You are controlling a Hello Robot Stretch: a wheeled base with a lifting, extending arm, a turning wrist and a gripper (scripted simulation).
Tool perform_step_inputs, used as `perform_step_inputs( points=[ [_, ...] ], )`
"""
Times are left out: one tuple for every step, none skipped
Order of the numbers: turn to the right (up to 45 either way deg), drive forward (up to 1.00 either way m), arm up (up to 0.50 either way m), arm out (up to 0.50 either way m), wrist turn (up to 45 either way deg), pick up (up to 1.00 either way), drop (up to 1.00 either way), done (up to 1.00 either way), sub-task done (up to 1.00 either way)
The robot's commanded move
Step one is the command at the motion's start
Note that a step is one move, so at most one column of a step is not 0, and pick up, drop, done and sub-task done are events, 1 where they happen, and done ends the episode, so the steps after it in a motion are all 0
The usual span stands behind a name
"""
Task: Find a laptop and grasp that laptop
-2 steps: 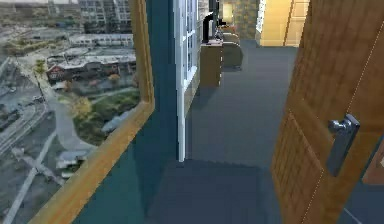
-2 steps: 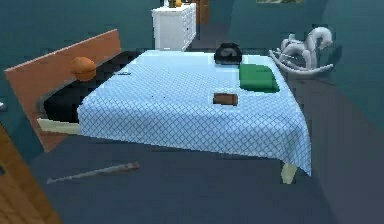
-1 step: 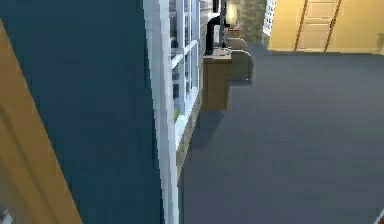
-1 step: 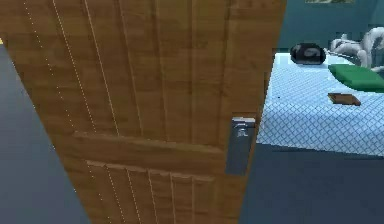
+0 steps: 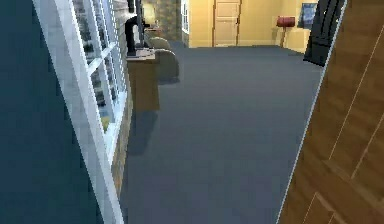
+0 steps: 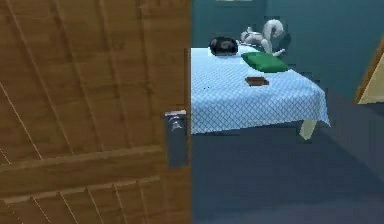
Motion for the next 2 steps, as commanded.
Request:
perform_step_inputs(
  points=[
    [0.0, 0.05, 0.0, 0.0, 0.0, 0.0, 0.0, 0.0, 0.0],
    [6.0, 0.0, 0.0, 0.0, 0.0, 0.0, 0.0, 0.0, 0.0]
  ],
)
